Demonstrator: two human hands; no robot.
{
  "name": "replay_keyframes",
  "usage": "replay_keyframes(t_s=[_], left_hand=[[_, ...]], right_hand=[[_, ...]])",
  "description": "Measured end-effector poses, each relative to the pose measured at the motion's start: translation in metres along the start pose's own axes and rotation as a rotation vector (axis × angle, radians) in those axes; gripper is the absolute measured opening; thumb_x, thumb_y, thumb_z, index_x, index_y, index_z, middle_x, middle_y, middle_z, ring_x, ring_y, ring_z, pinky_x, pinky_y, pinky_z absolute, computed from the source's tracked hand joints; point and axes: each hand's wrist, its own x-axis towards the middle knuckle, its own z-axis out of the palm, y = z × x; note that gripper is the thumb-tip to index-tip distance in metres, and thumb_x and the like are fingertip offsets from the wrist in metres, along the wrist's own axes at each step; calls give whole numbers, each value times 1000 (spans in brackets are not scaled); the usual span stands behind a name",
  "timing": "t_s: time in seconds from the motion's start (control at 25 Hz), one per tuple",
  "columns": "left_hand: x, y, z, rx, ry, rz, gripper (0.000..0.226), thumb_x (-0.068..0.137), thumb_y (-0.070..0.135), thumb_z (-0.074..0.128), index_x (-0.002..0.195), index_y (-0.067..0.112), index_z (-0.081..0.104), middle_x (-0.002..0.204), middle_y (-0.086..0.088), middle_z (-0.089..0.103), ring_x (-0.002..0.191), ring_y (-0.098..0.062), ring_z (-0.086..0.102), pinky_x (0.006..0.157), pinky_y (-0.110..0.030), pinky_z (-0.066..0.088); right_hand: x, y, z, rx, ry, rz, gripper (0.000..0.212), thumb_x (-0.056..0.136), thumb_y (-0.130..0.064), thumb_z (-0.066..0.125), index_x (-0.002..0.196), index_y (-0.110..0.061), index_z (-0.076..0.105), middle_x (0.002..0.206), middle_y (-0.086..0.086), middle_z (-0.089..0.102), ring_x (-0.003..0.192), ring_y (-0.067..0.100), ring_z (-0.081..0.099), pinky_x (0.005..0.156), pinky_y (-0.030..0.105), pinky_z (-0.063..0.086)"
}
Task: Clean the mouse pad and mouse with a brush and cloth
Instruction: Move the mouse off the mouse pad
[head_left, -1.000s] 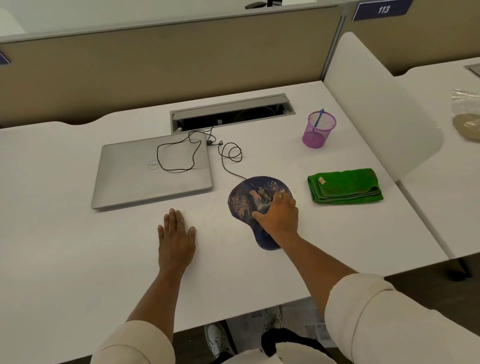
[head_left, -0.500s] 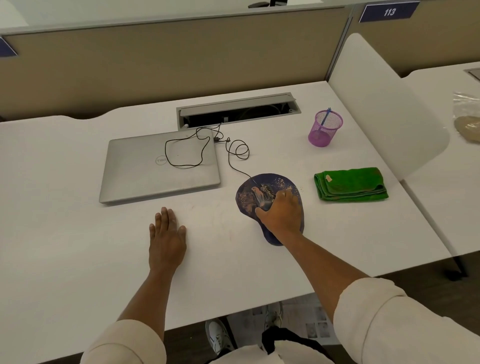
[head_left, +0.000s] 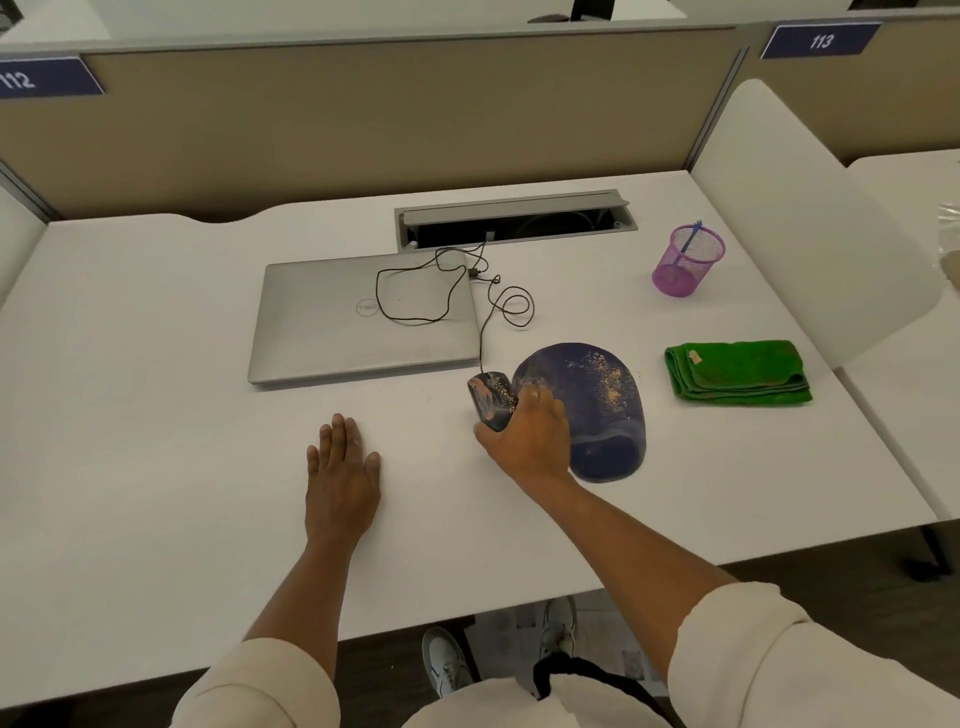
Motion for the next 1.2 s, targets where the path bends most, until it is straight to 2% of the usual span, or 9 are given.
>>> replay_keyframes(t_s=[0.44,0.92,1.2], left_hand=[[-6,-5,0,-42,59,38,66,108,35,32,162,7,5,171,-9,1,158,-22,-3,128,-39,-4],[-5,-10,5,-59,90,55,74,99,46,14,162,8,10,171,-9,5,158,-22,2,128,-39,-1],[-5,-12,5,-62,82,48,72,100,45,16,162,10,7,171,-7,1,158,-20,-3,128,-38,-4]], right_hand=[[-35,-69,42,-5,-99,-18,69,71,-60,68,115,-9,53,111,7,58,101,23,53,80,34,50],[-38,-81,67,-14,-128,38,77,72,-61,71,124,-9,50,118,7,56,108,22,53,84,33,51],[-38,-77,66,12,-143,63,77,74,-57,72,128,-9,45,123,8,54,111,24,52,86,34,50]])
